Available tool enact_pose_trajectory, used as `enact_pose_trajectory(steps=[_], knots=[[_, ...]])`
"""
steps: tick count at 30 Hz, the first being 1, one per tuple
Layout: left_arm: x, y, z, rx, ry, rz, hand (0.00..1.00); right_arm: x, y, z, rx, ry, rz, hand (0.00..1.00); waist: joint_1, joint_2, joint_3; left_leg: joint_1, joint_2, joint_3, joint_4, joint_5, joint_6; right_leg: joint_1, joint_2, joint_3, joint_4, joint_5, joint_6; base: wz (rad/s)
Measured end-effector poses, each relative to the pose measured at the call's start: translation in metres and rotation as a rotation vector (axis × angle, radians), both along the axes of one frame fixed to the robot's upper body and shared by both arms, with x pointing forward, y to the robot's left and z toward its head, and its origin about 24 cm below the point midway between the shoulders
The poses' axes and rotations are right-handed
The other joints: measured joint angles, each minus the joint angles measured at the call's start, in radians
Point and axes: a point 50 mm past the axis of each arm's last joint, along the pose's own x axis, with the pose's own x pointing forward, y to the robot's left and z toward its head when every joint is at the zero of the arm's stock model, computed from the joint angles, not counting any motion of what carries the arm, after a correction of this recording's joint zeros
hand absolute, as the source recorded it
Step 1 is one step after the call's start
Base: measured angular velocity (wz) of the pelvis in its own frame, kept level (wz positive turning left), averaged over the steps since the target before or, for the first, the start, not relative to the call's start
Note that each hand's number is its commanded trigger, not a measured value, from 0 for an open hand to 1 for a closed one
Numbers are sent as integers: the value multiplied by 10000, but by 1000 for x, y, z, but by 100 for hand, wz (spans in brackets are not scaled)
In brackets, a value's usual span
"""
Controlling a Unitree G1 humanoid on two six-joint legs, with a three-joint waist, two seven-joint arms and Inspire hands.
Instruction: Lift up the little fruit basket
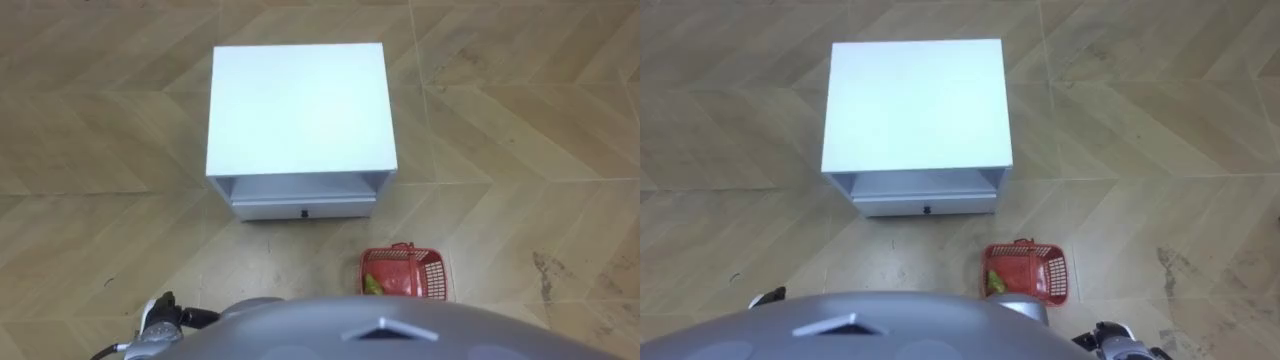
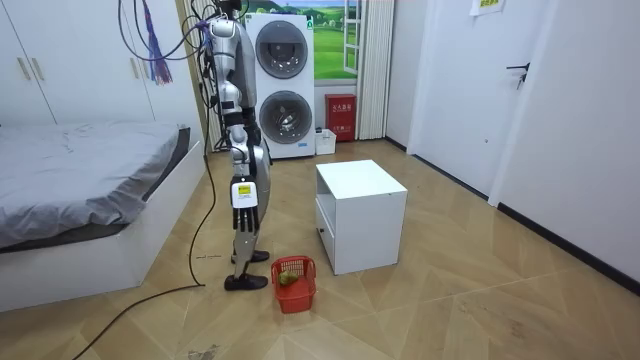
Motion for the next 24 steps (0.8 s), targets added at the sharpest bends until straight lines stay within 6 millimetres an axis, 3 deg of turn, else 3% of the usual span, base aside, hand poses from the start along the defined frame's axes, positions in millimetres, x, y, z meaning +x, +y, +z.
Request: enact_pose_trajectory(steps=[14, 24], knots=[[-3, 1, 0, -9, 46, 116, 0, 8, 0, 0, -1, -157, 27, 0, 28, 6, 6, -22, -9, -41, 6, 0, 0, -8, 0, -5, 4, 0, 0, 0], [-17, 0, -2, -389, 481, 116, 0, 9, -1, 0, -24, -252, 47, 0, -15, 37, -18, -78, -22, -19, 35, 0, 0, -26, -26, -166, 9, 1, 0, 0]])
